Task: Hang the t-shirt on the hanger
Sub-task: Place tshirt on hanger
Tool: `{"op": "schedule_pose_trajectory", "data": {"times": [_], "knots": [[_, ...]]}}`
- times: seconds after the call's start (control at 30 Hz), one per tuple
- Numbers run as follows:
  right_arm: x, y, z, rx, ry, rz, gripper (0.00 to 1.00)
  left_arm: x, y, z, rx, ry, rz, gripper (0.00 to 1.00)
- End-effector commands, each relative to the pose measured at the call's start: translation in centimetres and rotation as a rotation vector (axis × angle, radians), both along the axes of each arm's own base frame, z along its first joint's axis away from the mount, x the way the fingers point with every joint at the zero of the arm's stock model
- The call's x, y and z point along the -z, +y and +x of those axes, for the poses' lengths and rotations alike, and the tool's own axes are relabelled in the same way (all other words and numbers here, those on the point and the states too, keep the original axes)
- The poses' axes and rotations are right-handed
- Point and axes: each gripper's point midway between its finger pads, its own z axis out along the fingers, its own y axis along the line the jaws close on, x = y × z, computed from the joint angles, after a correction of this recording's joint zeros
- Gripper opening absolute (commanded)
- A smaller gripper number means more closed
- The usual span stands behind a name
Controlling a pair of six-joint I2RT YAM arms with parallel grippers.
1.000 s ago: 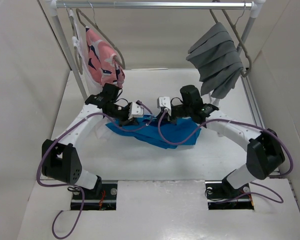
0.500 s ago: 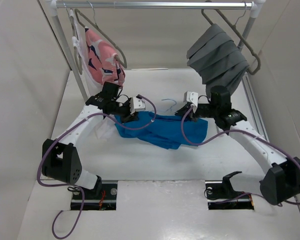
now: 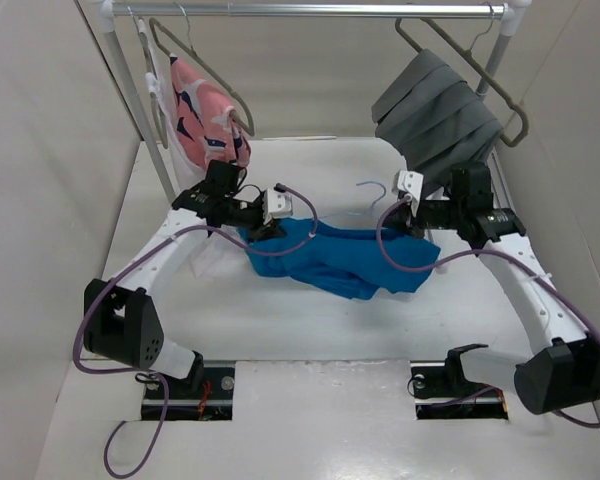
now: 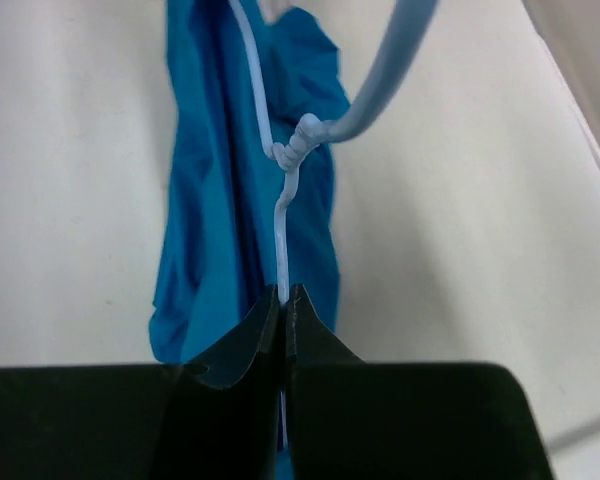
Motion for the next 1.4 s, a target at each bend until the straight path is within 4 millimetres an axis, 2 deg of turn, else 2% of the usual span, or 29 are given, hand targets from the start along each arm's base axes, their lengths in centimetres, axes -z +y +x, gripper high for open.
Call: {"op": "schedule_pose_trajectory", "data": {"times": [0.0, 0.03, 0.13, 0.17, 0.2, 0.23, 0.27, 0.3, 0.37, 0.4, 0.43, 0.47, 0.53, 0.7, 0.77, 0.8, 0.83, 0.9, 0.93, 0.97, 1.0, 1.07, 1.1, 1.13, 1.2, 1.27, 1.33, 1.37], "knots": [[-4.7, -1.9, 0.7, 0.115, -0.078, -0.034, 0.0, -2.6, 1.6, 0.7, -0.063, -0.036, 0.004, 0.13], [-6.8, -1.2, 0.7, 0.116, -0.106, -0.019, 0.0, -3.6, 1.4, 0.4, -0.05, -0.055, -0.019, 0.26], [-9.5, -1.1, 0.7, 0.177, -0.135, -0.035, 0.0, -6.8, 0.6, 0.0, -0.027, -0.121, -0.11, 0.37], [-11.9, -1.3, 0.8, 0.208, -0.158, -0.014, 0.0, -7.5, 0.4, -0.1, -0.037, -0.126, -0.136, 0.4], [-12.7, -1.1, 1.0, 0.213, -0.16, -0.011, 0.0, -9.6, 0.2, 0.4, -0.051, -0.197, -0.181, 0.43], [-13.8, -1.4, 1.3, 0.238, -0.178, -0.018, 0.0, -10.0, 0.1, 0.3, -0.067, -0.199, -0.204, 0.44], [-13.8, -1.3, 1.4, 0.247, -0.145, -0.027, 0.0, -10.8, 0.0, 0.2, -0.093, -0.181, -0.236, 0.44], [-16.6, -1.5, 1.4, 0.264, -0.201, -0.012, 0.0, -13.0, -0.1, 0.4, -0.096, -0.26, -0.285, 0.45], [-17.9, -1.8, 1.6, 0.292, -0.206, -0.03, 0.0, -14.0, -0.2, 0.1, -0.112, -0.283, -0.334, 0.51], [-19.8, -1.9, 2.1, 0.303, -0.239, -0.02, 0.0, -14.6, -0.2, 0.1, -0.15, -0.261, -0.366, 0.54], [-20.5, -2.1, 2.2, 0.315, -0.249, -0.021, 0.0, -16.9, 0.2, 0.6, -0.194, -0.34, -0.413, 0.57], [-20.9, -2.0, 2.3, 0.315, -0.252, -0.02, 0.0, -16.8, 0.3, 0.9, -0.232, -0.327, -0.432, 0.63], [-22.4, -1.5, 2.3, 0.297, -0.283, 0.001, 0.0, -18.3, 0.8, 1.1, -0.303, -0.326, -0.485, 0.64], [-26.3, -0.6, 1.5, 0.276, -0.351, 0.082, 0.0, -17.1, 2.2, 2.8, -0.519, -0.221, -0.518, 0.66], [-28.0, -0.4, 1.3, 0.287, -0.381, 0.125, 0.0, -17.4, 1.9, 2.3, -0.51, -0.2, -0.557, 0.65], [-28.4, 0.0, 1.3, 0.285, -0.389, 0.139, 0.0, -16.8, 0.6, 0.9, -0.436, -0.167, -0.567, 0.65], [-29.3, 0.7, 1.1, 0.27, -0.414, 0.168, 0.0, -16.5, -0.2, 0.2, -0.41, -0.139, -0.58, 0.65], [-29.2, 1.6, 0.9, 0.253, -0.397, 0.197, 0.0, -15.5, -1.4, 0.1, -0.407, -0.099, -0.591, 0.66], [-29.6, 2.2, 0.9, 0.24, -0.41, 0.219, 0.0, -14.9, -2.6, -0.4, -0.389, -0.064, -0.586, 0.66], [-29.9, 3.0, 0.2, 0.215, -0.413, 0.237, 0.0, -14.2, -3.3, -0.4, -0.388, -0.016, -0.583, 0.66], [-29.3, 3.6, 0.3, 0.205, -0.388, 0.244, 0.0, -13.0, -3.9, 0.4, -0.403, 0.025, -0.573, 0.69], [-29.5, 4.4, -0.1, 0.201, -0.394, 0.264, 0.0, -13.3, -4.7, 1.5, -0.435, 0.063, -0.596, 0.74], [-29.0, 4.7, -0.2, 0.194, -0.38, 0.267, 0.0, -12.7, -5.0, 2.6, -0.474, 0.106, -0.607, 0.74], [-28.8, 5.1, -0.2, 0.185, -0.378, 0.269, 0.0, -12.6, -4.6, 3.9, -0.546, 0.109, -0.615, 0.77], [-28.6, 5.1, -0.2, 0.205, -0.383, 0.268, 0.0, -13.1, -4.5, 5.3, -0.595, 0.09, -0.64, 0.78], [-28.0, 5.3, -0.2, 0.214, -0.368, 0.266, 0.0, -12.7, -4.5, 6.3, -0.663, 0.088, -0.641, 0.78], [-28.2, 5.9, -0.8, 0.193, -0.372, 0.288, 0.0, -12.0, -4.0, 6.9, -0.724, 0.08, -0.617, 0.65], [-27.9, 6.0, -0.6, 0.193, -0.368, 0.286, 0.0, -11.3, -3.7, 7.3, -0.754, 0.084, -0.603, 0.54]]}}
